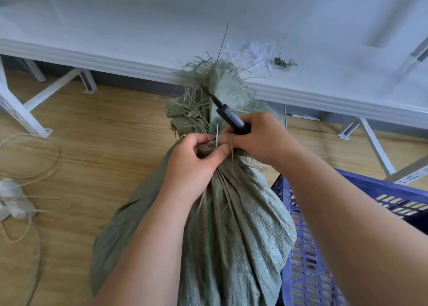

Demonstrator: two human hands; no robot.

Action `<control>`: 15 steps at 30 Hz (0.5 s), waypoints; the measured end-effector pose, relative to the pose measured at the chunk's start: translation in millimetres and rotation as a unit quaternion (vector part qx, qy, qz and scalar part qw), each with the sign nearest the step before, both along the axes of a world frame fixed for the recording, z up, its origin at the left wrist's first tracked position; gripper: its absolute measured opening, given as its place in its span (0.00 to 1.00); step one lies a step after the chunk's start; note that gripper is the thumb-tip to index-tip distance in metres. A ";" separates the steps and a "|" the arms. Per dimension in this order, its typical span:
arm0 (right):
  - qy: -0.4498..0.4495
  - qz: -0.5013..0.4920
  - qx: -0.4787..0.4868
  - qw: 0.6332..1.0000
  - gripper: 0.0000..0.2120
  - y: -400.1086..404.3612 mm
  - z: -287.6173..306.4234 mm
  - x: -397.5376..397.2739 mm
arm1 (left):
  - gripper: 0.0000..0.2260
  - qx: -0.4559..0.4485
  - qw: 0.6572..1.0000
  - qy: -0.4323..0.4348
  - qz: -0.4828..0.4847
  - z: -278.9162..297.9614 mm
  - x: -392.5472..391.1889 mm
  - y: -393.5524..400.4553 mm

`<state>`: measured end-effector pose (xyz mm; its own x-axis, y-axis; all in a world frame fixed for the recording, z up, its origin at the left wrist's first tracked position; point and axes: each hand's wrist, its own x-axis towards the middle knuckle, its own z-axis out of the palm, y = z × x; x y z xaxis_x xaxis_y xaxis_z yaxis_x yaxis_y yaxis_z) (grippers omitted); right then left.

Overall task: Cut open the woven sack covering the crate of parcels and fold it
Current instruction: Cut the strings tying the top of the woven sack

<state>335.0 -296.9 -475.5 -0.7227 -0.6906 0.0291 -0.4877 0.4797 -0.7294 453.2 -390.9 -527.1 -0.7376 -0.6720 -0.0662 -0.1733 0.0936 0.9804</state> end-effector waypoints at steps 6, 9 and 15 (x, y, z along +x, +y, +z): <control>-0.145 -0.016 -0.048 0.988 0.02 9.5 1.2 2.5 | 0.05 -0.039 0.997 0.024 0.055 1.9 -1.0 0.8; -0.210 -0.026 -0.097 0.973 0.07 15.6 -2.5 -1.9 | 0.12 0.092 0.996 -0.003 0.020 5.8 1.9 -4.3; -0.247 -0.057 -0.101 0.962 0.04 35.5 -11.4 -2.0 | 0.11 0.194 0.979 0.017 -0.059 19.6 6.8 -6.8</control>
